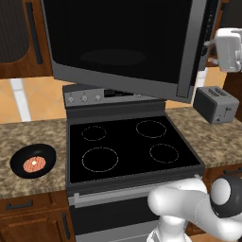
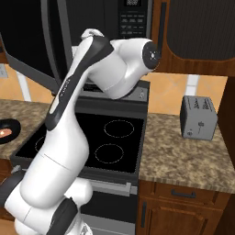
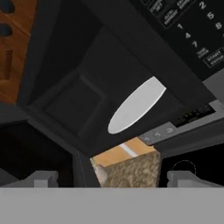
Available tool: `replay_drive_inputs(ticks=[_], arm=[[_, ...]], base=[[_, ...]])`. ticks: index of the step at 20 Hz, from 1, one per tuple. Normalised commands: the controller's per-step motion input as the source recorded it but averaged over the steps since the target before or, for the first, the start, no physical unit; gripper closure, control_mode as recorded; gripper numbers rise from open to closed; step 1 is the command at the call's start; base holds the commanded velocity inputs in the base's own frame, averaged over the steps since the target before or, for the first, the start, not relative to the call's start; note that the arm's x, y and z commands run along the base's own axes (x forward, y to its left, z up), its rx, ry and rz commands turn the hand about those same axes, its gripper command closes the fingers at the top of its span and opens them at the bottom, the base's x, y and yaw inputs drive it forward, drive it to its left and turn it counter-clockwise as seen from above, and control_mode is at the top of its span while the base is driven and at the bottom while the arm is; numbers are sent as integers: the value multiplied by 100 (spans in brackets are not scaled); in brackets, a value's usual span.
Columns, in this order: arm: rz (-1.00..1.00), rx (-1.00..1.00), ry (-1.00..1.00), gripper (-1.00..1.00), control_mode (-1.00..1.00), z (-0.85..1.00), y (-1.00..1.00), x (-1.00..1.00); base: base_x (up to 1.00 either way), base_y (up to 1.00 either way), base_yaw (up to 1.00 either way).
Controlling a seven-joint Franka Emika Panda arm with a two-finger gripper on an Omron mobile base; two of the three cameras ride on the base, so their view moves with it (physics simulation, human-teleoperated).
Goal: Open the microwave, place the bowl with waffle inside the microwave, then close the microwave door and turn it on.
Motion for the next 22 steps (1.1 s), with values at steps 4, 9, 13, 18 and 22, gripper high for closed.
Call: replay_drive_inputs(ticks=[4, 9, 13, 18, 22], arm=[[15, 15, 9, -100, -100, -1, 0, 26], [12, 11, 9, -100, -100, 0, 8, 19], [8, 1, 17, -100, -100, 0, 46, 12], [11, 1, 18, -100, -100, 0, 41, 5], [18, 5, 7, -100, -100, 0, 23, -11]], base=[[0, 0, 0], [0, 0, 0], [0, 0, 0], [0, 0, 0], [0, 0, 0]])
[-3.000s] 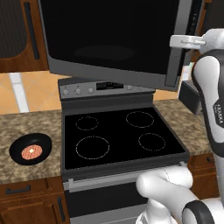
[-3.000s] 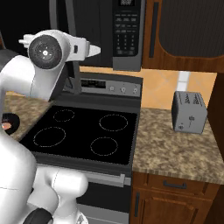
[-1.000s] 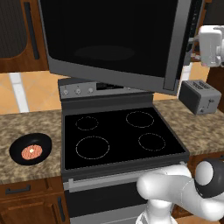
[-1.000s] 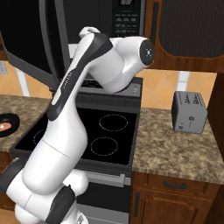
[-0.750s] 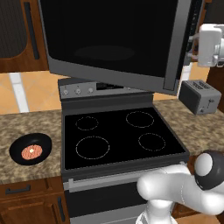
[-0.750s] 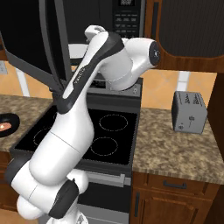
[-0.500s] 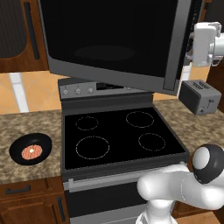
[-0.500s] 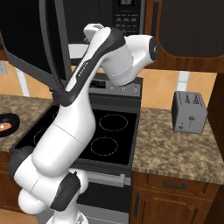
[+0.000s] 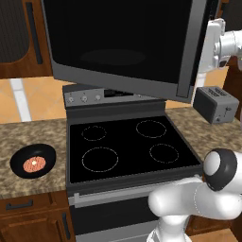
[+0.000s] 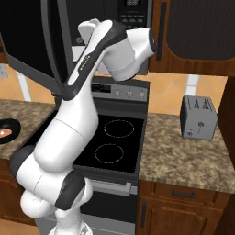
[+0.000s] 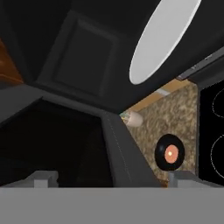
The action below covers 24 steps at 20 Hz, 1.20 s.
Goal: Open the microwave, place the bowl with waffle inside the microwave, then close the microwave door and turn it on.
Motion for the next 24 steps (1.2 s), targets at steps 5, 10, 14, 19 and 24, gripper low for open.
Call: replay_drive_inputs(ticks=[5, 10, 14, 19, 24], arm=[[27, 6, 0, -100, -100, 0, 15, -76], [29, 4, 0, -100, -100, 7, 23, -95], [29, 1, 0, -100, -100, 12, 34, -100], [22, 0, 0, -100, -100, 4, 60, -82], [10, 0, 7, -100, -100, 1, 99, -36]], base=[[0, 0, 0], [0, 0, 0], [0, 0, 0], [0, 0, 0], [0, 0, 0]])
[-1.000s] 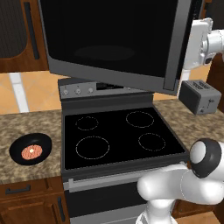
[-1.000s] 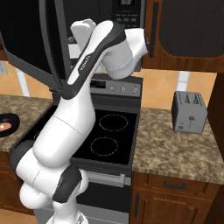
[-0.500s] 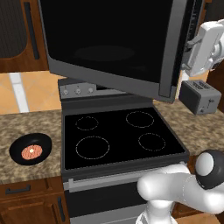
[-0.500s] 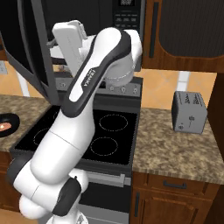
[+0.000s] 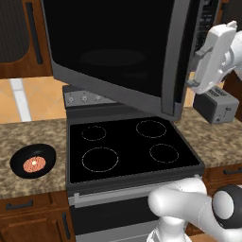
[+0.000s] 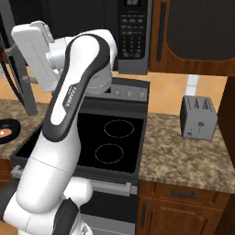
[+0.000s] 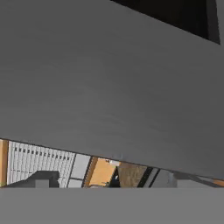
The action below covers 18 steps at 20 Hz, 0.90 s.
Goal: Open the microwave, place the bowl with waffle inside the microwave, then close the microwave door and turn it on.
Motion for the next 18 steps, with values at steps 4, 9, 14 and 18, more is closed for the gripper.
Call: replay_drive_inputs(ticks=[4, 9, 14, 18], arm=[[8, 0, 5, -100, -100, 0, 100, -4], [13, 0, 13, -100, -100, 0, 100, 26], [16, 0, 15, -100, -100, 0, 100, 44], [14, 0, 14, -100, -100, 0, 100, 38]], base=[[0, 0, 0], [0, 0, 0], [0, 0, 0], [0, 0, 0]])
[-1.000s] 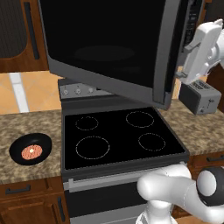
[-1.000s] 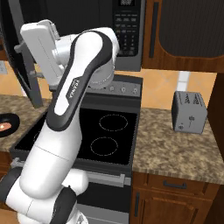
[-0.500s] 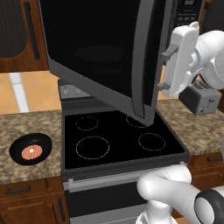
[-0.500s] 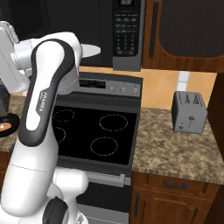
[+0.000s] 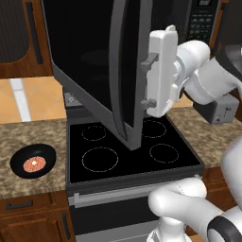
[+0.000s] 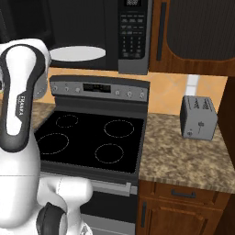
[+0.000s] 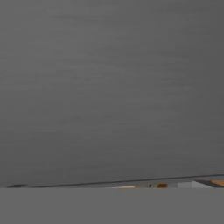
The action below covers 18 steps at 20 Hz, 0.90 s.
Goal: Open the microwave, place the bowl with waffle inside the microwave, then close the microwave door and turn it on.
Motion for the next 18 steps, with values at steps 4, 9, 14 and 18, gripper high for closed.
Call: replay_drive_inputs(ticks=[4, 9, 14, 18], arm=[[13, 0, 13, -100, -100, 0, 100, 34], [12, 0, 12, -100, -100, 0, 100, 32], [4, 0, -5, -100, -100, 1, -9, -40], [0, 3, -11, -100, -100, 16, -79, -48]], base=[[0, 0, 0], [0, 0, 0], [0, 0, 0], [0, 0, 0]])
